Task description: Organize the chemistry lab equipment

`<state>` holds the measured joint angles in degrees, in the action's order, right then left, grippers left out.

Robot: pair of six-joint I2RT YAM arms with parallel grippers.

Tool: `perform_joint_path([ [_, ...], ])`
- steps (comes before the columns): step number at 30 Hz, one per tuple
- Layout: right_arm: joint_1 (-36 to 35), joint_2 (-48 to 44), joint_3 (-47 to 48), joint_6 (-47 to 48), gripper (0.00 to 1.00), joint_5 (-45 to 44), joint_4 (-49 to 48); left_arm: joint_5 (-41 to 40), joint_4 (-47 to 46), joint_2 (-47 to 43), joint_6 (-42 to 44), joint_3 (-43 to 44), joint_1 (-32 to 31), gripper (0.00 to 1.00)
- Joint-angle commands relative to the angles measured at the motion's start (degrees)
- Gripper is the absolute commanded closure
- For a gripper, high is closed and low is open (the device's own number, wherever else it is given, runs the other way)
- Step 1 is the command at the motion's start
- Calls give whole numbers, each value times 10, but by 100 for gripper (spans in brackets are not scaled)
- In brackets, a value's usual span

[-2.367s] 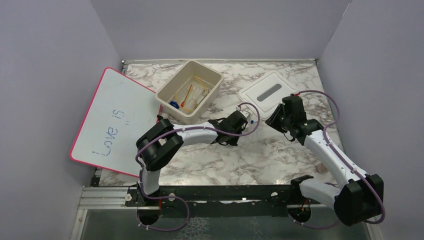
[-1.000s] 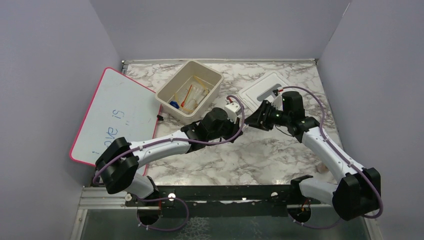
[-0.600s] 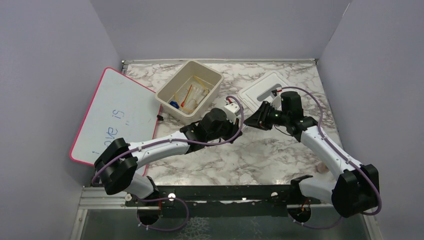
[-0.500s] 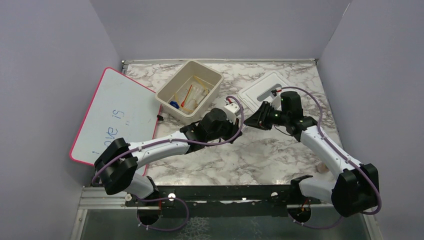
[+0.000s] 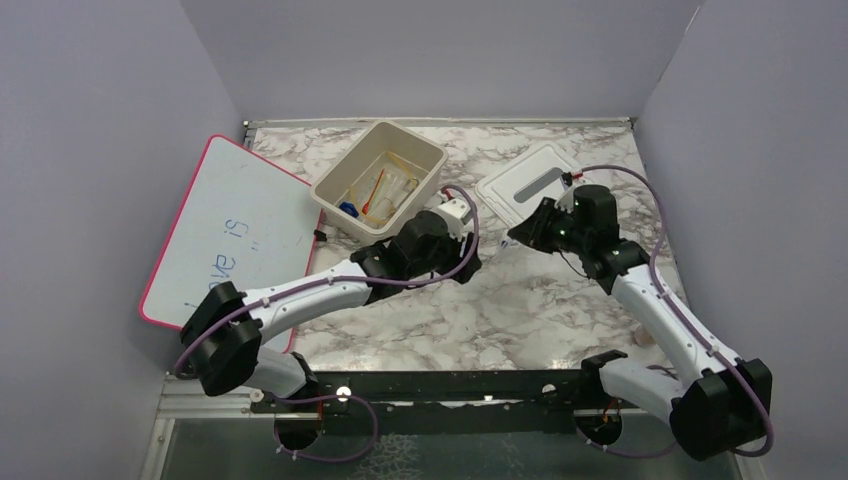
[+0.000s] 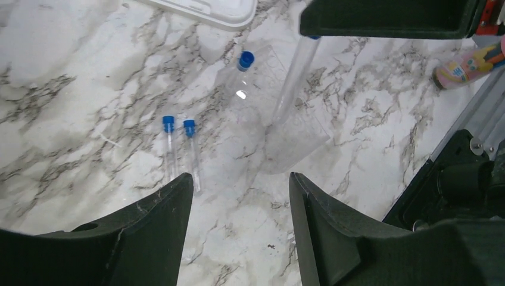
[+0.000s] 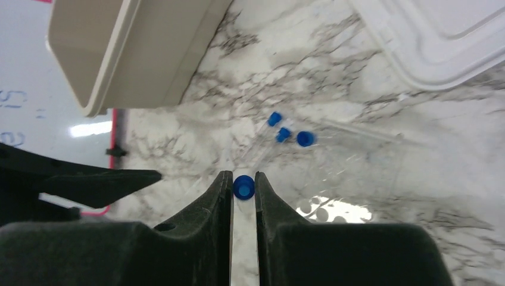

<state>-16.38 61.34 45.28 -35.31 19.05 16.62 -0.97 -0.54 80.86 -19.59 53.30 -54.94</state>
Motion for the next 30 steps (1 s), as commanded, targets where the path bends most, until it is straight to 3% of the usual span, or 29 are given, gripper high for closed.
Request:
perform_joint_path([
  [1,-1,-35,13,100,85,-148,23,-32,79,-55,-12,47,39,37],
  [5,-56,-51,13,122,85,-261,26,-32,124,-92,-4,59,78,37],
  [12,-247,-8,11,73,88,-530,40,-58,159,-141,21,52,128,36],
  [19,-361,41,-37,42,89,-720,-37,-82,157,-157,28,20,153,36],
  [30,-373,86,-146,139,88,-763,-333,-33,112,-163,30,-17,173,35],
])
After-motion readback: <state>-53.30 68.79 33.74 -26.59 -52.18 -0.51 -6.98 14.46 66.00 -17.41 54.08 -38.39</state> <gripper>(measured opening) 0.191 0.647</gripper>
